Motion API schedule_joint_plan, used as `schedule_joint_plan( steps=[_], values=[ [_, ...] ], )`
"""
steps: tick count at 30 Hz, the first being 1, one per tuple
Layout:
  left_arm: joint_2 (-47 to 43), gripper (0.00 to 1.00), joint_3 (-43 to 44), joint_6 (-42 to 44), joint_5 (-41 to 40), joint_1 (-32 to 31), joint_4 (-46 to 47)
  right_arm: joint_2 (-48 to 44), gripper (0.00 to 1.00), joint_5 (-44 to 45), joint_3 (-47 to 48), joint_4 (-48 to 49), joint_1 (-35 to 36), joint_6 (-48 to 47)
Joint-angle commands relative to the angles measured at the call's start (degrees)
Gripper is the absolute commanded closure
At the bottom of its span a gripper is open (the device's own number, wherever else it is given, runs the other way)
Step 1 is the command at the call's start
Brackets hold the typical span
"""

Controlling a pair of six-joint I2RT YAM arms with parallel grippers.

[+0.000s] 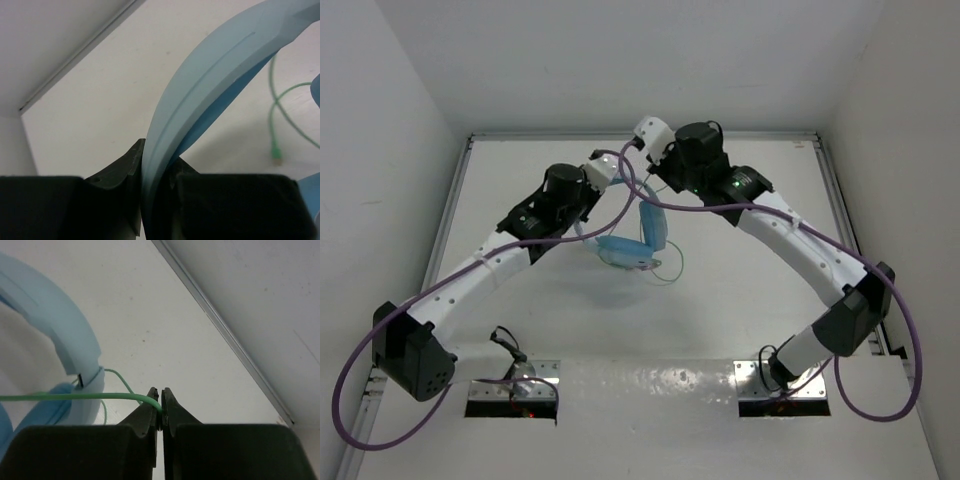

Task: Wrap the headphones

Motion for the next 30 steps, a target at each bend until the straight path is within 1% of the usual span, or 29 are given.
schedule_joint_plan(
  steps=[1, 3, 5, 7, 9, 14, 15, 16, 17, 19, 20, 22, 23, 24, 27, 30],
  values=[
    [-2.5, 1.0, 4.9, -4.1, 13.2, 0.0, -10.9, -6.1, 1.0, -5.8, -2.6, 21.3, -5.4, 3.9],
    [-2.6, 1.0, 7.0, -6.5, 14.4, 0.0, -12.2, -7.2, 1.0, -7.4, -6.0, 23.4, -7.2, 5.7],
    [-2.6, 1.0, 8.2, -7.2, 15.3, 0.0, -13.2, -8.7, 1.0, -8.9, -9.1, 26.5, -9.0, 7.6],
    [-2.5, 1.0, 9.5, -7.6, 18.1, 0.0, -14.4, -10.4, 1.0, -12.0, -12.5, 27.6, -11.8, 11.1],
    [-2.0, 1.0, 10.3, -8.0, 21.6, 0.0, -16.1, -10.4, 1.0, -15.1, -13.3, 29.1, -14.0, 14.1],
    [0.0, 1.0, 13.4, -9.3, 26.1, 0.0, -18.3, -8.9, 1.0, -19.1, -13.3, 29.8, -15.1, 17.3],
    [0.1, 1.0, 14.0, -9.6, 27.1, 0.0, -18.9, -8.4, 0.96, -19.9, -13.3, 29.9, -15.1, 17.7],
    [0.6, 1.0, 15.3, -10.3, 27.6, 0.0, -19.3, -8.2, 0.88, -21.8, -13.4, 30.1, -15.1, 18.2],
    [0.7, 1.0, 16.1, -10.9, 29.2, 0.0, -19.9, -7.9, 0.72, -22.9, -14.3, 30.5, -15.1, 18.3],
    [1.5, 1.0, 19.3, -13.2, 30.9, 0.0, -20.6, -7.8, 0.58, -25.3, -16.2, 32.9, -15.2, 18.6],
    [1.7, 1.0, 20.7, -15.0, 32.0, 0.0, -21.4, -7.8, 0.49, -26.3, -19.1, 34.1, -15.2, 18.6],
    [2.5, 1.0, 23.8, -16.7, 32.4, 0.1, -22.4, -7.9, 0.43, -29.3, -22.4, 38.8, -15.4, 21.9],
    [2.8, 1.0, 26.6, -18.0, 32.6, 0.1, -23.2, -7.8, 0.39, -30.5, -25.5, 40.6, -15.5, 22.8],
    [3.0, 1.0, 27.7, -18.7, 32.5, 0.3, -23.5, -7.5, 0.38, -31.9, -27.0, 43.8, -15.6, 23.6],
    [2.8, 1.0, 31.4, -20.4, 31.3, 0.8, -24.6, -6.4, 0.34, -36.2, -31.2, 48.2, -15.5, 26.1],
    [2.7, 1.0, 34.0, -22.0, 28.6, 2.0, -25.3, -4.8, 0.34, -38.7, -34.4, 50.3, -15.6, 27.0]
  ],
)
